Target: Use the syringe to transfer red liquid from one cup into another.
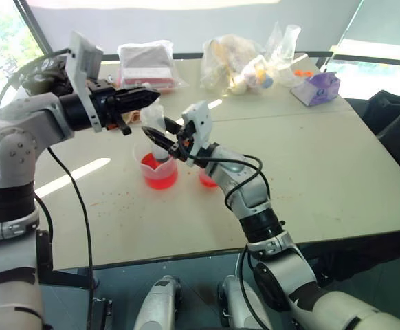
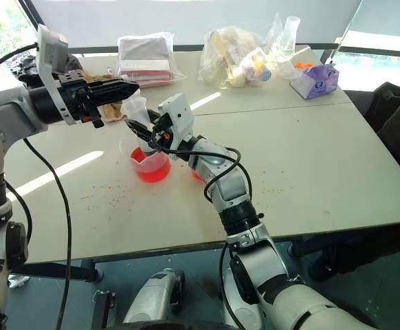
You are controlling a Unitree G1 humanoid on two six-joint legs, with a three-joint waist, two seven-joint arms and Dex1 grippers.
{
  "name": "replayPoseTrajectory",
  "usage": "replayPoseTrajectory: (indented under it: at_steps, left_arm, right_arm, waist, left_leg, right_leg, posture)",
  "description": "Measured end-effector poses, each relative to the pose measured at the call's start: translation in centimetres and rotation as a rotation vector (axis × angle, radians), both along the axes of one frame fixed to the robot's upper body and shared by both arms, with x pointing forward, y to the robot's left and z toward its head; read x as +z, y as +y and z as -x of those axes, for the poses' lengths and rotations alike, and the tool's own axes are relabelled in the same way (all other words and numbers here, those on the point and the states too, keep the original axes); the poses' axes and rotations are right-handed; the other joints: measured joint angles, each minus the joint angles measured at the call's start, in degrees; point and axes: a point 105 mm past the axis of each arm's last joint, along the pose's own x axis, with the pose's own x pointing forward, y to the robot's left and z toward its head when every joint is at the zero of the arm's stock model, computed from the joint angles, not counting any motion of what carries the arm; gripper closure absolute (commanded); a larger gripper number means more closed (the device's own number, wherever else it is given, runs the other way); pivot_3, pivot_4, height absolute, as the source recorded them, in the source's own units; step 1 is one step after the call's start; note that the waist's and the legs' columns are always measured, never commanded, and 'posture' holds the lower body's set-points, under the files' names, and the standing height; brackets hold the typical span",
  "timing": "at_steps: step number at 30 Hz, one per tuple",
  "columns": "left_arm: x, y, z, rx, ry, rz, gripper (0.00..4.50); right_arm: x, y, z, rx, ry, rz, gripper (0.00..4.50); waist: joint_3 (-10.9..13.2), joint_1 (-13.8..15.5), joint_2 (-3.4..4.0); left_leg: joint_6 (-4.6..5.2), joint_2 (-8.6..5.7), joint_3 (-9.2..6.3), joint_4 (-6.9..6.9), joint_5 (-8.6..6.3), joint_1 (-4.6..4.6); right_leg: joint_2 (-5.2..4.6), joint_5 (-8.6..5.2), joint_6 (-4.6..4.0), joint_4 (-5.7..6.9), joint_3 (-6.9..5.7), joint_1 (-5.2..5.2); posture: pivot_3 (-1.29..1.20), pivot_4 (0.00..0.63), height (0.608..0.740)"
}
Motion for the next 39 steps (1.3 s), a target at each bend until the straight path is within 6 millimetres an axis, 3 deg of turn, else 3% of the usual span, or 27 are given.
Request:
replayPoseTrajectory:
  at_steps: [11,13,21,31,35,39]
  left_arm:
    - [0.1,0.0,0.0,0.002,-0.004,0.000,4.48]
    - [0.2,0.1,0.0,0.007,-0.006,-0.002,3.72]
    - [0.3,0.1,0.7,0.008,-0.045,-0.037,2.16]
    - [0.8,2.4,2.2,0.066,-0.096,-0.040,2.16]
    - [0.1,5.0,3.1,0.160,-0.069,-0.034,2.16]
    - [-1.4,6.2,3.5,0.211,-0.010,-0.018,2.16]
  right_arm:
    - [-0.2,0.0,0.0,-0.001,0.005,0.005,3.11]
    - [-0.2,0.0,0.0,-0.001,0.006,0.006,3.11]
    - [0.3,0.3,0.1,0.011,-0.009,0.013,3.11]
    - [1.7,1.3,0.5,0.038,-0.062,0.039,3.11]
    - [3.9,0.9,0.1,0.003,-0.119,-0.005,3.11]
    - [6.5,0.5,-0.1,-0.026,-0.189,-0.059,3.11]
  waist:
    - [0.00,0.00,0.00]
    - [0.00,-0.01,0.00]
    - [0.00,-0.04,0.00]
    - [0.00,-0.04,0.00]
    - [0.01,-0.09,0.01]
    - [0.00,0.10,-0.01]
  left_leg:
    - [0.00,0.00,0.00,0.00,0.00,0.00]
    - [0.00,0.00,0.00,0.00,0.00,0.00]
    - [-0.01,0.00,-0.01,-0.02,0.00,0.00]
    - [-0.02,0.02,-0.02,-0.03,0.01,0.00]
    - [-0.02,0.02,-0.03,-0.07,0.01,0.00]
    - [-0.03,0.02,-0.07,-0.05,0.01,0.00]
  right_leg:
    - [0.00,0.00,0.00,0.00,0.00,0.00]
    - [0.00,0.00,0.00,0.00,0.00,0.00]
    - [-0.03,0.00,0.00,0.00,0.01,-0.02]
    - [-0.05,0.00,0.00,0.00,0.01,-0.02]
    - [-0.07,0.00,-0.01,-0.01,0.01,-0.04]
    - [-0.11,0.00,-0.01,-0.02,-0.01,-0.01]
  posture:
    - [0.00,0.150,0.736]
    - [0.00,0.150,0.736]
    - [0.00,0.150,0.736]
    - [0.00,0.150,0.736]
    - [0.00,0.150,0.736]
    - [0.00,0.150,0.736]
